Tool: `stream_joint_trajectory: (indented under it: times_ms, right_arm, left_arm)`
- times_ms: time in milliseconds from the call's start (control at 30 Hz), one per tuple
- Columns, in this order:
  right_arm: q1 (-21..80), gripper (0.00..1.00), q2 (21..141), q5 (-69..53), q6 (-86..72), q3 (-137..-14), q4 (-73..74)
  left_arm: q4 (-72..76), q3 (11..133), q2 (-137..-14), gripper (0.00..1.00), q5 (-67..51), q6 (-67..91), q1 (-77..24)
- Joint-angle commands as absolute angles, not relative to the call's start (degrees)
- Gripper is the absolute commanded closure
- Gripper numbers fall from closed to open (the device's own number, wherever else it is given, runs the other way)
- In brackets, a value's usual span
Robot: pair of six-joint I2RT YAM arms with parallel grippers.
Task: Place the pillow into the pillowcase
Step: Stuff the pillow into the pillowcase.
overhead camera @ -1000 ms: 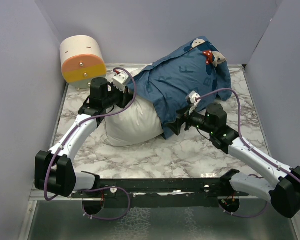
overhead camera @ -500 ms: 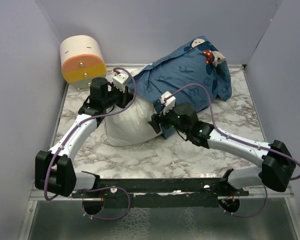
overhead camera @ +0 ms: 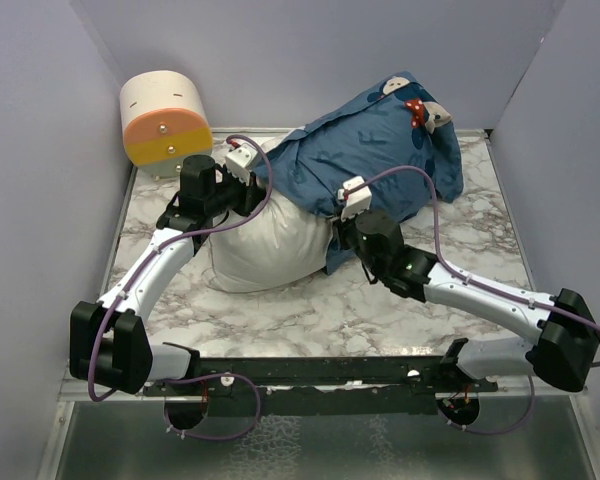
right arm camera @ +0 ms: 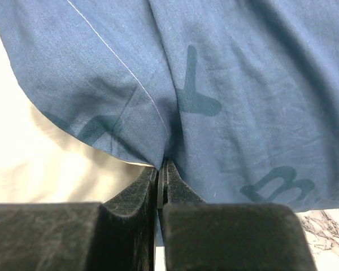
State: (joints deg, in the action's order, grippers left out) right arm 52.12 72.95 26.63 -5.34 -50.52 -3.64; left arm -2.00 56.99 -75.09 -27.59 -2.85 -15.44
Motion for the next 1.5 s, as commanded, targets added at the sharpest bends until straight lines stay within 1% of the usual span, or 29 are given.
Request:
stream_joint_trajectory:
  times_ms: [0, 67, 133, 267, 367, 433, 467, 567, 667, 733, 767, 800, 833, 867, 900, 933, 1000, 1033, 1067, 1133, 1167, 1233, 1400, 1467]
  right_arm:
    - [51.9, 0.99, 70.7, 21.8, -4.8, -49.2, -5.7]
    - [51.9, 0.99, 70.1, 13.4, -3.3, -49.5, -9.8]
    - [51.9, 0.99, 72.7, 4.4, -3.1, -54.2, -11.8]
    - [52.6, 0.99, 84.9, -13.1, -6.5, -74.8, -11.2]
    - [54.0, 0.99, 92.4, -18.9, -9.8, -89.7, -10.0]
    - [54.1, 0.99, 94.6, -19.3, -11.8, -94.6, -9.5]
    - [54.1, 0.99, 94.6, -18.4, -12.3, -94.8, -9.9]
    - [53.8, 0.99, 92.5, -13.5, -12.3, -89.1, -12.3]
    - [52.2, 0.99, 90.0, -6.5, -13.1, -82.7, -14.2]
    - [49.6, 0.99, 89.6, -0.9, -13.9, -79.9, -13.5]
    - [47.5, 0.99, 89.9, -0.2, -14.8, -78.9, -12.5]
    - [45.3, 0.99, 90.3, -1.0, -16.0, -78.2, -11.5]
    - [43.3, 0.96, 90.8, -2.8, -16.9, -77.4, -10.3]
    - [41.8, 0.88, 90.9, -4.9, -17.2, -76.6, -9.5]
    - [41.1, 0.79, 90.2, -6.8, -16.6, -75.2, -9.2]
    - [41.0, 0.66, 88.7, -8.8, -15.2, -73.3, -9.8]
    - [41.0, 0.39, 84.6, -12.7, -11.8, -69.7, -10.3]
    - [41.0, 0.28, 82.2, -14.2, -10.6, -68.0, -9.7]
    - [41.0, 0.21, 78.5, -14.8, -9.8, -66.2, -9.1]
    - [41.0, 0.12, 71.8, -14.4, -9.2, -61.8, -8.7]
    - [41.0, 0.09, 68.7, -14.0, -9.0, -59.5, -8.6]
    - [41.0, 0.06, 63.2, -14.0, -8.6, -55.5, -7.9]
    - [41.0, 0.06, 55.4, -16.7, -8.3, -49.5, -1.1]
    - [41.0, 0.06, 52.8, -17.2, -9.1, -46.7, 1.2]
  left_arm:
    - [-8.9, 55.8, -76.0, 1.00, -30.4, -1.6, -16.2]
    - [-8.5, 55.8, -76.0, 1.00, -31.8, -1.4, -16.3]
    - [-7.3, 55.7, -76.1, 1.00, -34.6, -0.6, -16.2]
    - [-4.1, 55.6, -75.3, 1.00, -41.4, 0.8, -16.2]
    - [-0.7, 55.2, -72.6, 1.00, -44.5, 3.2, -16.2]
    - [0.8, 55.3, -69.5, 1.00, -45.3, 4.9, -16.2]
    - [1.9, 55.2, -67.9, 1.00, -45.4, 5.6, -16.2]
    - [4.8, 54.6, -64.7, 1.00, -44.4, 6.5, -16.1]
    - [6.8, 53.6, -66.8, 1.00, -44.1, 8.1, -16.2]
    - [3.8, 54.5, -70.8, 1.00, -41.8, 8.1, -16.2]
    - [1.4, 55.4, -73.0, 1.00, -39.8, 7.8, -16.1]
    - [-1.6, 56.6, -75.0, 0.97, -37.2, 7.4, -16.0]
    - [-4.7, 58.2, -76.8, 0.90, -34.6, 7.1, -15.9]
    - [-7.6, 59.7, -78.1, 0.81, -32.0, 6.9, -15.6]
    - [-10.7, 61.5, -78.7, 0.72, -28.9, 6.7, -15.4]
    - [-12.7, 62.6, -78.1, 0.62, -25.7, 6.3, -15.3]
    - [-14.3, 62.9, -74.5, 0.38, -18.5, 5.7, -15.4]
    - [-14.8, 62.7, -71.8, 0.27, -15.2, 5.6, -15.3]
    - [-15.8, 62.4, -68.1, 0.17, -12.1, 5.3, -15.4]
    - [-19.1, 62.2, -62.2, 0.05, -8.0, 5.5, -15.3]
    - [-20.7, 61.8, -59.4, 0.01, -7.2, 6.3, -15.4]
    - [-22.8, 60.2, -54.2, 0.01, -7.1, 9.0, -15.3]
    - [-27.4, 55.3, -43.9, 0.01, -12.3, 15.3, -15.4]
    - [-29.7, 54.1, -40.6, 0.01, -16.3, 17.5, -15.4]
